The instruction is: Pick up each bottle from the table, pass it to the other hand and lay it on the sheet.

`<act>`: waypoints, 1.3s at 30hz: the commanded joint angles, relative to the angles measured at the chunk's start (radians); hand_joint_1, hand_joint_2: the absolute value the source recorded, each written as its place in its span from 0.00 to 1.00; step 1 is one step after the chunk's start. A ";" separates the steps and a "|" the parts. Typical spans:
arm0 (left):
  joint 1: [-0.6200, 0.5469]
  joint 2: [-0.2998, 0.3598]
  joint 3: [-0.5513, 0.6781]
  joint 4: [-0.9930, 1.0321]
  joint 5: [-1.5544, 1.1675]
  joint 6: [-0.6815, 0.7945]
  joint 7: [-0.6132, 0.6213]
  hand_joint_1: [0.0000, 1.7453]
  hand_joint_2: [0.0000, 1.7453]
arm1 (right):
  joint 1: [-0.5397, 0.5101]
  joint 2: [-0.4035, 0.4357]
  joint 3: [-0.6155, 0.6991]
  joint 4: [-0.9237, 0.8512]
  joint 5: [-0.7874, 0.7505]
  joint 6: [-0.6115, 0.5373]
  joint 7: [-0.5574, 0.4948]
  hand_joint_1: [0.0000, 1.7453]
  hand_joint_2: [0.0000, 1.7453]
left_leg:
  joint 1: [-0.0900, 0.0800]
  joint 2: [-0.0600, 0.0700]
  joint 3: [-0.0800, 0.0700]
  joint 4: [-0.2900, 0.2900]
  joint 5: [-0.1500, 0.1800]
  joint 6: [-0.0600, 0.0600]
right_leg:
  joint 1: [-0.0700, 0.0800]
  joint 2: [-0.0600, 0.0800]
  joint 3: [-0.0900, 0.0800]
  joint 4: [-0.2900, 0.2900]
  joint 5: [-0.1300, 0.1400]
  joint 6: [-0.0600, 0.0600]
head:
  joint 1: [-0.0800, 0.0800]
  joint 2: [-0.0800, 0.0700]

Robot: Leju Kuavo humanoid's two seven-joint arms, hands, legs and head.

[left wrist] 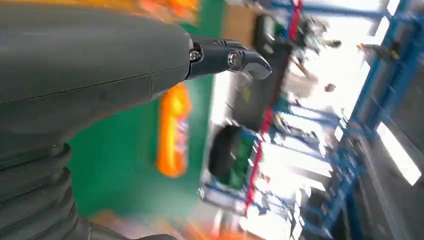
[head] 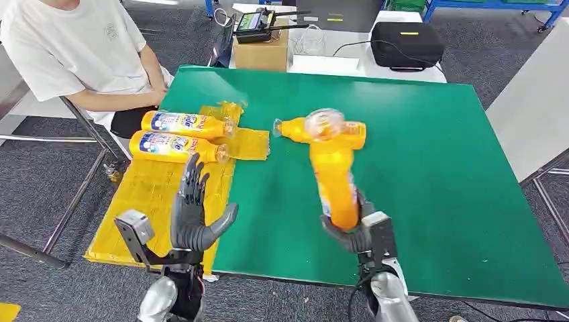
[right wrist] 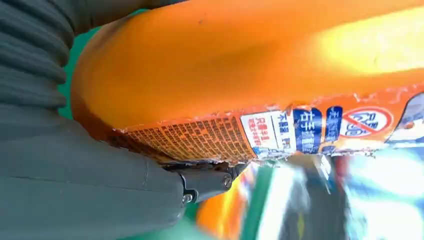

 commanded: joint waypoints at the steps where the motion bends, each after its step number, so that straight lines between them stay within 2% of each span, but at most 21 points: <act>1: 0.048 0.063 -0.042 0.068 0.041 -0.027 0.004 0.00 1.00 | 0.121 0.052 -0.071 -0.324 -0.060 0.001 -0.025 1.00 1.00 | -0.001 -0.001 0.000 -0.001 0.000 0.002 | 0.000 -0.001 0.000 -0.001 -0.001 -0.003 | 0.000 0.000; 4: 0.052 0.066 -0.046 0.069 0.165 -0.181 0.074 0.00 1.00 | 0.096 0.013 0.026 -0.306 -0.037 0.086 0.001 1.00 1.00 | 0.000 0.000 0.000 -0.002 0.000 0.002 | 0.000 0.000 -0.001 -0.001 0.000 -0.003 | 0.000 0.000; 7: 0.036 0.092 -0.101 0.053 0.052 -0.235 0.001 0.00 1.00 | 0.027 -0.051 0.153 -0.190 0.067 0.195 0.032 1.00 1.00 | 0.000 0.001 0.000 -0.002 0.000 0.002 | 0.000 0.001 -0.001 -0.001 0.001 -0.003 | 0.000 0.000; 9: 0.038 0.081 -0.098 0.044 0.041 -0.237 0.003 0.00 1.00 | 0.017 -0.041 0.159 -0.142 0.080 0.187 0.009 1.00 1.00 | 0.001 0.004 0.002 -0.003 0.000 0.003 | 0.002 0.004 0.000 -0.003 0.002 -0.004 | 0.000 0.000; 11: 0.024 0.095 -0.124 0.033 -0.089 -0.224 -0.022 0.00 1.00 | -0.016 -0.087 0.244 -0.097 0.180 0.224 0.018 1.00 1.00 | 0.001 0.002 0.002 -0.004 0.001 0.004 | 0.002 0.002 0.002 -0.004 0.002 -0.005 | 0.000 0.000; 15: -0.002 0.056 -0.107 0.046 -0.120 -0.243 0.029 0.00 1.00 | -0.050 -0.048 0.353 0.007 0.277 0.230 -0.019 1.00 1.00 | 0.000 0.002 0.002 -0.003 0.001 0.003 | 0.001 0.002 0.002 -0.003 0.001 -0.004 | 0.000 0.000; 20: -0.021 0.048 -0.121 0.030 -0.145 -0.251 0.011 0.00 1.00 | -0.118 -0.029 0.494 0.090 0.376 0.187 -0.014 1.00 1.00 | 0.001 0.003 0.002 -0.004 0.001 0.003 | 0.002 0.003 0.001 -0.003 0.002 -0.005 | 0.000 0.000; 25: -0.030 0.046 -0.123 0.039 -0.124 -0.274 0.024 0.00 1.00 | -0.138 -0.036 0.530 0.106 0.371 0.182 -0.009 1.00 1.00 | 0.000 0.001 0.000 -0.002 0.001 0.002 | 0.001 0.001 0.000 -0.001 0.001 -0.003 | 0.000 0.000; 30: -0.031 0.041 -0.115 0.063 0.014 -0.380 0.062 0.01 1.00 | -0.151 -0.037 0.545 0.118 0.366 0.173 -0.006 1.00 1.00 | 0.000 -0.001 0.001 -0.003 0.001 0.003 | 0.001 -0.001 0.002 -0.003 0.001 -0.004 | 0.000 0.000; 31: -0.032 0.042 -0.113 0.072 0.037 -0.394 0.073 1.00 1.00 | -0.153 -0.035 0.548 0.121 0.365 0.173 -0.006 1.00 1.00 | 0.000 -0.001 0.001 -0.002 0.001 0.002 | 0.001 -0.001 0.001 -0.002 0.000 -0.003 | 0.000 0.000; 34: -0.030 0.042 -0.101 0.084 0.163 -0.465 0.131 1.00 1.00 | -0.156 -0.026 0.542 0.139 0.363 0.149 0.015 1.00 1.00 | 0.000 -0.001 0.001 -0.003 0.001 0.002 | 0.001 -0.001 0.001 -0.002 0.000 -0.003 | 0.000 0.000; 35: -0.027 0.035 -0.090 0.087 0.200 -0.460 0.151 1.00 1.00 | -0.159 -0.021 0.543 0.146 0.395 0.106 0.042 0.78 1.00 | 0.000 -0.001 0.000 -0.001 0.001 0.002 | 0.000 -0.001 0.000 -0.001 0.000 -0.002 | 0.000 0.000; 36: -0.025 0.035 -0.083 0.083 0.221 -0.453 0.169 1.00 1.00 | -0.156 -0.013 0.539 0.144 0.404 0.081 0.050 0.00 1.00 | 0.001 -0.001 0.002 -0.003 0.001 0.003 | 0.002 -0.001 0.002 -0.003 0.001 -0.004 | 0.000 0.000; 37: -0.025 0.038 -0.081 0.082 0.221 -0.452 0.169 1.00 1.00 | -0.157 -0.010 0.540 0.143 0.405 0.080 0.051 0.00 1.00 | 0.000 -0.001 0.001 -0.002 0.001 0.002 | 0.001 -0.001 0.000 -0.002 0.000 -0.003 | 0.000 0.000; 38: -0.021 0.032 -0.069 0.084 0.238 -0.419 0.199 1.00 1.00 | -0.148 -0.004 0.532 0.135 0.398 0.074 0.049 0.00 0.00 | 0.000 -0.001 0.000 -0.001 0.001 0.002 | 0.001 -0.001 0.000 -0.001 0.000 -0.002 | 0.001 0.000; 39: -0.024 0.035 -0.068 0.084 0.240 -0.418 0.201 1.00 1.00 | -0.145 -0.003 0.533 0.131 0.398 0.075 0.049 0.00 0.00 | 0.000 -0.001 0.001 -0.003 0.001 0.003 | 0.001 -0.001 0.001 -0.003 0.001 -0.004 | 0.000 0.000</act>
